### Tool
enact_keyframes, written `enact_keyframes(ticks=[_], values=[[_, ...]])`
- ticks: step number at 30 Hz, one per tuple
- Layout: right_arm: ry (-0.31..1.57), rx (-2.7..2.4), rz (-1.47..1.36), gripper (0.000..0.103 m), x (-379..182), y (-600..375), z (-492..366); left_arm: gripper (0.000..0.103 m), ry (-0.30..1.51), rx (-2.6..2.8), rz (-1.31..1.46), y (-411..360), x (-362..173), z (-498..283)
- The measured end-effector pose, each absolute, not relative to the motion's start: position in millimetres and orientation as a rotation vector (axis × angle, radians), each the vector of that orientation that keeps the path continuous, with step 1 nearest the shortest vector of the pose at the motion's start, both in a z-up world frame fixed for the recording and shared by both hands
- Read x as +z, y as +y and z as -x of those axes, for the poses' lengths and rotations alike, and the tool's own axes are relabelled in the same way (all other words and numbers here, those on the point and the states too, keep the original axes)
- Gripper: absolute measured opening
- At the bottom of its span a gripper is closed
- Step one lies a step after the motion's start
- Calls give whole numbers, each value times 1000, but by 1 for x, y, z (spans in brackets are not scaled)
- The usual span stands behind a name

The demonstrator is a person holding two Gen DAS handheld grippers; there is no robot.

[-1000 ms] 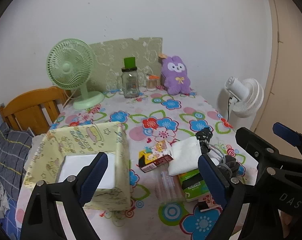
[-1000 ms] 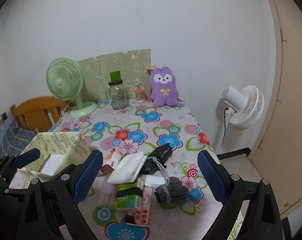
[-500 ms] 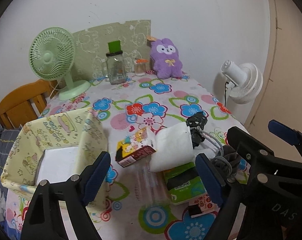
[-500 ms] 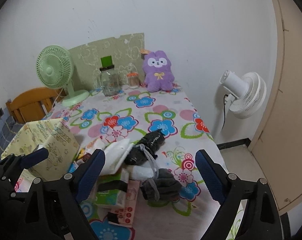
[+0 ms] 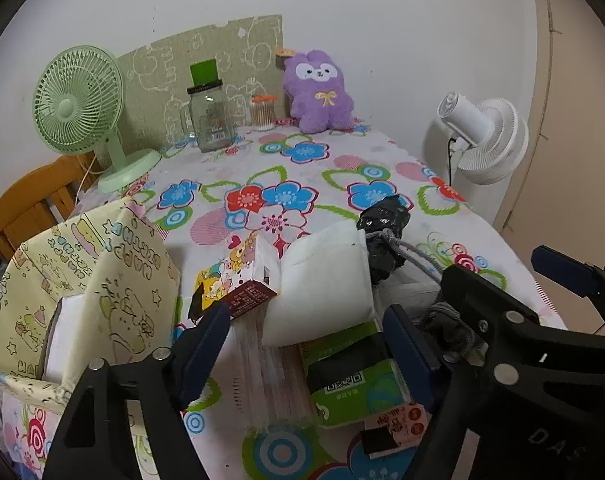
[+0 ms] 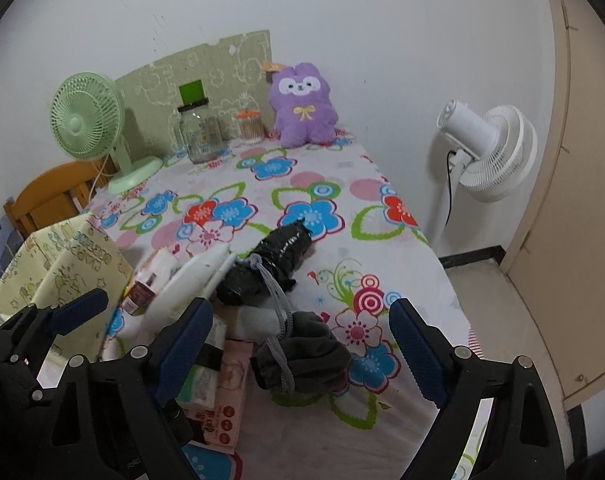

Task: Organize soft objects
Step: 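Grasp the gray knit glove with the right tool while the left tool grasps the white cloth, then carry the gray glove with the right tool while the left tool carries the white cloth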

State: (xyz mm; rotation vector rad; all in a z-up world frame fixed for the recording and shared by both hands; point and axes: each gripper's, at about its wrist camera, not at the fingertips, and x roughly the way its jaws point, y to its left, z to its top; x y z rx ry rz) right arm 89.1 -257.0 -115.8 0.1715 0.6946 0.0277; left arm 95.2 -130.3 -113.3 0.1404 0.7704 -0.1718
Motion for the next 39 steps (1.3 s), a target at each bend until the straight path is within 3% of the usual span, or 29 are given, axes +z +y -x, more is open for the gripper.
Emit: enact_keyframes(ticks=[5, 7, 21, 22, 27, 39], values=[[726, 26, -187, 92, -125, -260, -96, 67, 791, -176, -151, -134, -121, -103], [739, 24, -193, 92, -129, -261, -98, 55, 799, -193, -156, -136, -124, -105], [807, 39, -263, 91, -151, -261, -112, 35, 792, -207, -233, -146, -133, -102], [809, 39, -272, 90, -153, -261, -111, 34, 793, -208, -232, -145, -133, -102], [852, 53, -347, 63, -162, -265, -116, 27, 782, -202, -260, -150, -134, -100], [795, 52, -306, 55, -141, -259, -106, 13, 747, -211, -217, -146, -118, -96]])
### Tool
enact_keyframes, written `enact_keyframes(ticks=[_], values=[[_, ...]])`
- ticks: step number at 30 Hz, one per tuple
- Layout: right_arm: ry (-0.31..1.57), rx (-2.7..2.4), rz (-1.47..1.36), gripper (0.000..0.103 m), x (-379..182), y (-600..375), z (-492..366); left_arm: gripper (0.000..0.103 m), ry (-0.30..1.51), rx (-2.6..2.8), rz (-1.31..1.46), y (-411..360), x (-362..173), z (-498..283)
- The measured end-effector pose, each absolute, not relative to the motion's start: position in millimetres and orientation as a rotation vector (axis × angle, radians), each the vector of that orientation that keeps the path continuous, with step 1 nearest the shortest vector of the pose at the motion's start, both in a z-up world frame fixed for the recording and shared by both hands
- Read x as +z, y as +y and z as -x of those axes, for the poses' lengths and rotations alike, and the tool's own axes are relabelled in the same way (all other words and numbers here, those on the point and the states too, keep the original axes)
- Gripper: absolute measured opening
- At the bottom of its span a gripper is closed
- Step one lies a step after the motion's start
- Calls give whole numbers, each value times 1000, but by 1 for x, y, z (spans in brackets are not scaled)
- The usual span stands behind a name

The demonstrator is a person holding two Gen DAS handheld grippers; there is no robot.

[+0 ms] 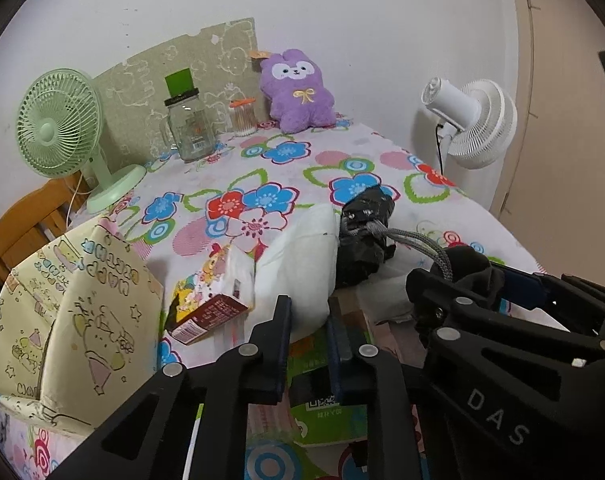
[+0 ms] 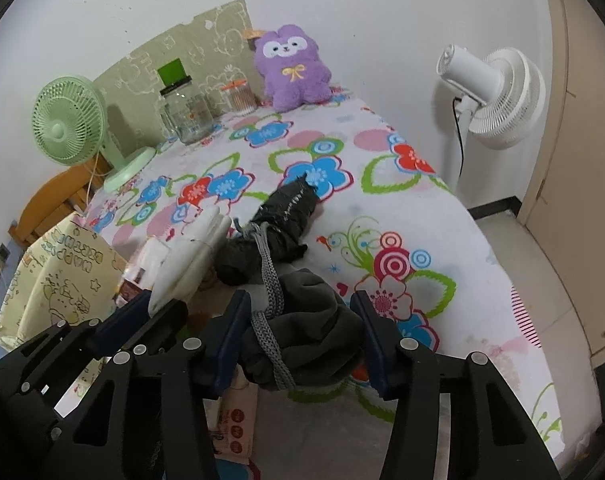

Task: Organize soft objects
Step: 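Carry the gray glove with the right tool while the left tool carries the white cloth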

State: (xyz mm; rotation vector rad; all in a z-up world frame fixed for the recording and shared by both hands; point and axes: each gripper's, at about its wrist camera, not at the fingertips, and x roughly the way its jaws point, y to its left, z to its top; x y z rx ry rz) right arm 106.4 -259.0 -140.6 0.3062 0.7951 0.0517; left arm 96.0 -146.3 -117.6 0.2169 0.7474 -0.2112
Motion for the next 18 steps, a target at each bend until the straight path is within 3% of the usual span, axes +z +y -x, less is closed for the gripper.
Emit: enact_keyframes(ticks=[18], values=[[707, 47, -275, 54, -94, -249, -88, 9, 706, -207, -157, -131, -79, -87]])
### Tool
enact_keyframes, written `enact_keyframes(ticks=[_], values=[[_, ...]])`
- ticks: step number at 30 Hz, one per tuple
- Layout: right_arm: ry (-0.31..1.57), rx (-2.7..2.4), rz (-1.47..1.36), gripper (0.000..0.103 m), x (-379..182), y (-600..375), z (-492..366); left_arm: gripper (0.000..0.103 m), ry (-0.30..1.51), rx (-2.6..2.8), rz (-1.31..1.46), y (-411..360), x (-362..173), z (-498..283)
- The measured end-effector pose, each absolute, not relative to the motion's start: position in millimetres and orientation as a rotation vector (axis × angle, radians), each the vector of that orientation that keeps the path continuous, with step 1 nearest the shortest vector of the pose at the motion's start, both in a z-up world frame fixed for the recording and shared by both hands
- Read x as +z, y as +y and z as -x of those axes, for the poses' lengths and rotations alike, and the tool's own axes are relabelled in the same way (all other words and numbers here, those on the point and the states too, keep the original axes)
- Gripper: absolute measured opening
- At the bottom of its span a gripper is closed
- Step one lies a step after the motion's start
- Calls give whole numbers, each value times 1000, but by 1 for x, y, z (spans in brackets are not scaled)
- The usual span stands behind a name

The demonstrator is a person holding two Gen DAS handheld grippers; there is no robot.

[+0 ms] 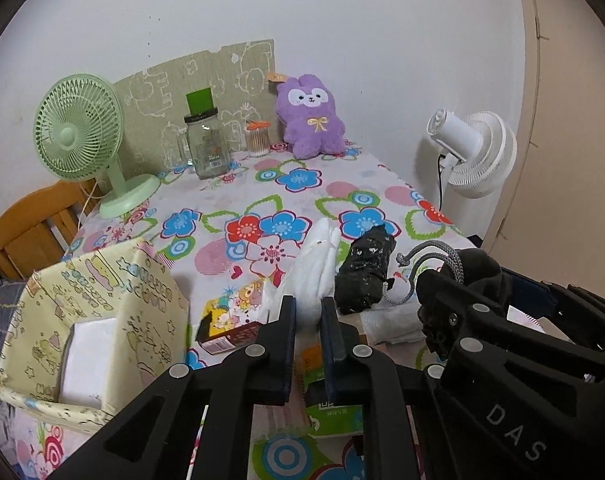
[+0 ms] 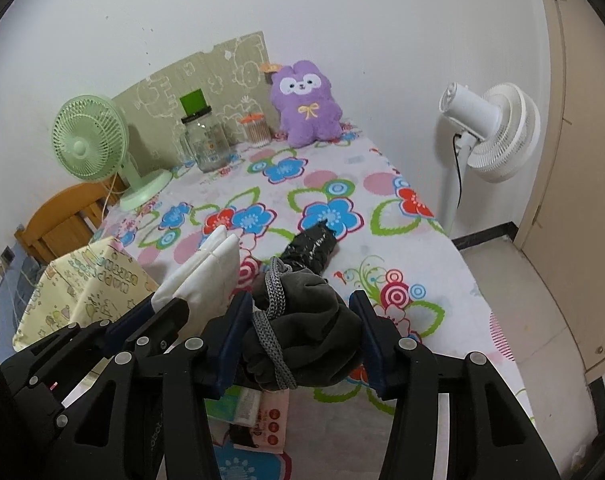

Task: Organize soft objects
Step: 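Carry the gray glove with the right tool while the left tool carries the white cloth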

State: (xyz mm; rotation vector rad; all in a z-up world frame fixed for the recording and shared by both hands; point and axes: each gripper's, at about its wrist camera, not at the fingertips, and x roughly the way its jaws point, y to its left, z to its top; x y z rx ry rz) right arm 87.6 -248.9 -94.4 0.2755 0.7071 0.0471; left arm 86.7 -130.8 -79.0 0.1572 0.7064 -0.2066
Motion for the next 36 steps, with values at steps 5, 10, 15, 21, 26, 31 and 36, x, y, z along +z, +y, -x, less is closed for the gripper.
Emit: enact_keyframes(ticks=[5, 10, 15, 21, 26, 31, 36], values=[[679, 51, -257, 54, -77, -245, -81, 9, 690, -220, -140, -127, -64, -81], [649, 60, -239, 54, -59, -240, -76, 9, 667, -231, -125, -125, -48, -77], [622, 63, -231, 54, -43, -237, -70, 9, 643, -232, -120, -121, -35, -71], [601, 76, -215, 54, -28, -228, -66, 9, 623, -217, -125, -112, -23, -66], [588, 89, -197, 54, -18, -217, -65, 9, 609, -207, -124, -101, -15, -64], [570, 110, -186, 54, -9, -204, -64, 9, 592, -191, -126, -87, -7, -62], [556, 131, -167, 54, -2, -188, -66, 9, 575, -161, -129, -72, -3, -63]])
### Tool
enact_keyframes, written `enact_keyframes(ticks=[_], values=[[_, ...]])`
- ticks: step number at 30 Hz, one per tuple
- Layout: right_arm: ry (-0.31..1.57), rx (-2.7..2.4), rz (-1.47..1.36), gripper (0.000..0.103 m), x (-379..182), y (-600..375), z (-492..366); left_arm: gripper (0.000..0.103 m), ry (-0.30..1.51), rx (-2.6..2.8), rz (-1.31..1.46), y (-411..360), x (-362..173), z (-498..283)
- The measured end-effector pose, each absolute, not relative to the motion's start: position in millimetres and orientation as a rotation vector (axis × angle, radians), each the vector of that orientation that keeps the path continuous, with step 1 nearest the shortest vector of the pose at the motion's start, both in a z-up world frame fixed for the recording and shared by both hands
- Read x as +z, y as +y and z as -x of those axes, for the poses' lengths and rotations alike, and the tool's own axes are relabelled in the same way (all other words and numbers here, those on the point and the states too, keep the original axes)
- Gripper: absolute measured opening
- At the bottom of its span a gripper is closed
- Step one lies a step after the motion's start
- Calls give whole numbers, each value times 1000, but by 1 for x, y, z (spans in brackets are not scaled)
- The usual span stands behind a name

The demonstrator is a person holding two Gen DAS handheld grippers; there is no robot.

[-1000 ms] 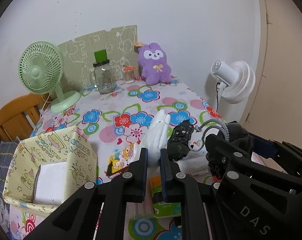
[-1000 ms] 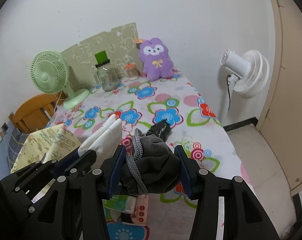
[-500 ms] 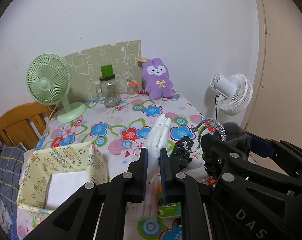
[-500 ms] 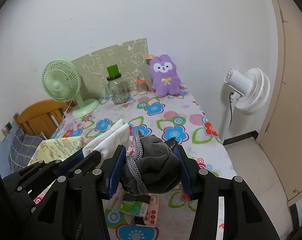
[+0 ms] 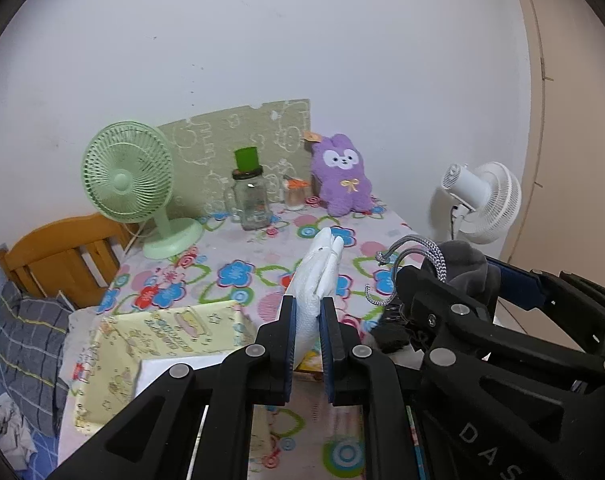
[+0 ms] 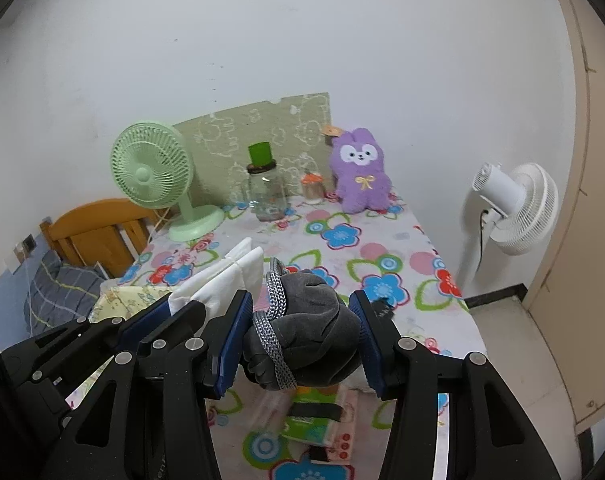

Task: Organize soft objects
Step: 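Carry the gray glove with the right tool while the left tool carries the white cloth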

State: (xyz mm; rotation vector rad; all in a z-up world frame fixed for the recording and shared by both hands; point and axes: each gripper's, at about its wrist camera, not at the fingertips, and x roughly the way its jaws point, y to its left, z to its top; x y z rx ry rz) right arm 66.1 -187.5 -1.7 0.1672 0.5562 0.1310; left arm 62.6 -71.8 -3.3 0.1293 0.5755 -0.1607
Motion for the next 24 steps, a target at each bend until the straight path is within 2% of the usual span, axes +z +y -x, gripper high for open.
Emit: enact_keyframes(ticks=[24], values=[[611, 225, -133, 54, -10, -111, -96, 9, 627, -66, -113, 0, -18, -83]])
